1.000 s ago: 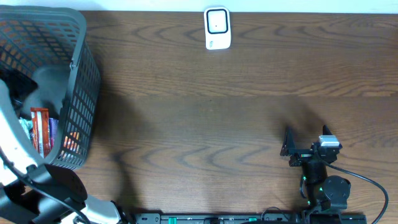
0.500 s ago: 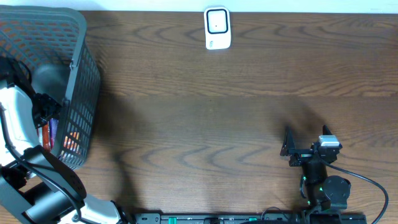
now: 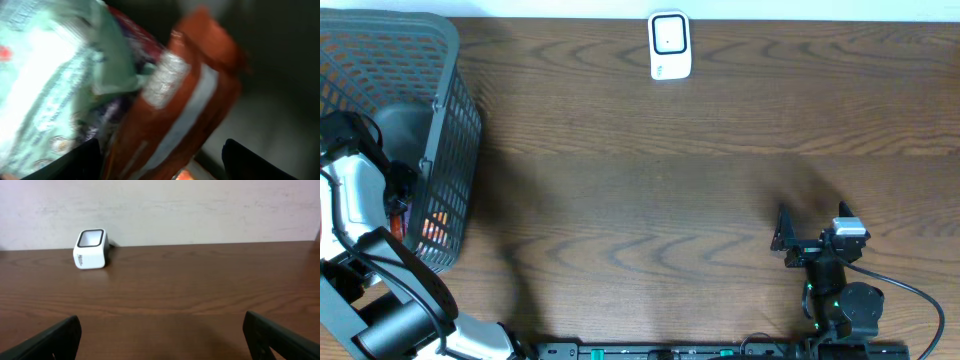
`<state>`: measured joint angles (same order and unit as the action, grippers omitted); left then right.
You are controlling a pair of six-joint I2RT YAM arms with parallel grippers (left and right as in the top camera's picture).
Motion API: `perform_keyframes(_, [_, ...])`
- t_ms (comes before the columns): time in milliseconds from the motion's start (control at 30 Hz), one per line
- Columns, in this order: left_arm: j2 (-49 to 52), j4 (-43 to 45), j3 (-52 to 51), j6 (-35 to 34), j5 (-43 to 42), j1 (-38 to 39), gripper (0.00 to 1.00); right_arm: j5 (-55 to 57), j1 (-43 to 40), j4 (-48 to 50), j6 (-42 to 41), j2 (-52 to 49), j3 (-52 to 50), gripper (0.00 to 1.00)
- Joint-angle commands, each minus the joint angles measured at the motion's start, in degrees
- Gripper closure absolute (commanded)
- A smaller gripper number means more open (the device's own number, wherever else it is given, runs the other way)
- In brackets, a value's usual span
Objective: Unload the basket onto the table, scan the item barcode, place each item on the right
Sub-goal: 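Reach the left gripper into the basket and grasp the orange snack bar, then lift the orange bar out and hold it under the white scanner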
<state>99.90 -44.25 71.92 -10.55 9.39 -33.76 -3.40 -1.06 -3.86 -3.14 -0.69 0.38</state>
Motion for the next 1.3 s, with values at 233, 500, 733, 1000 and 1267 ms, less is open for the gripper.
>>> perform_keyframes(233, [0.11,0.85,-1.14,1.92,-2.36,-0.61,0.57,0.07,-0.24,-0.22,0.87,0.35,-0.07,0.01])
perform_keyframes(500, [0.11,1.62,-4.46,1.66,-3.15,-0.61,0.57,0.07,-0.24,-0.22,0.87,0.35,-0.07,0.01])
perform_keyframes(733, [-0.04,1.7,-5.16,1.29,-3.41,-0.61,0.92,0.07,-0.24,-0.22,0.87,0.35,-0.07,0.01])
perform_keyframes(1000, [-6.51,-0.39,2.47,-4.0,-6.03,-0.61,0.93,0.07,-0.24,-0.22,0.87,0.35,-0.07,0.01])
perform_keyframes(1267, [-23.54,8.85,8.63,-14.05,-21.35,-0.61,0.93,0.07,-0.24,-0.22,0.87,0.35,-0.07,0.01])
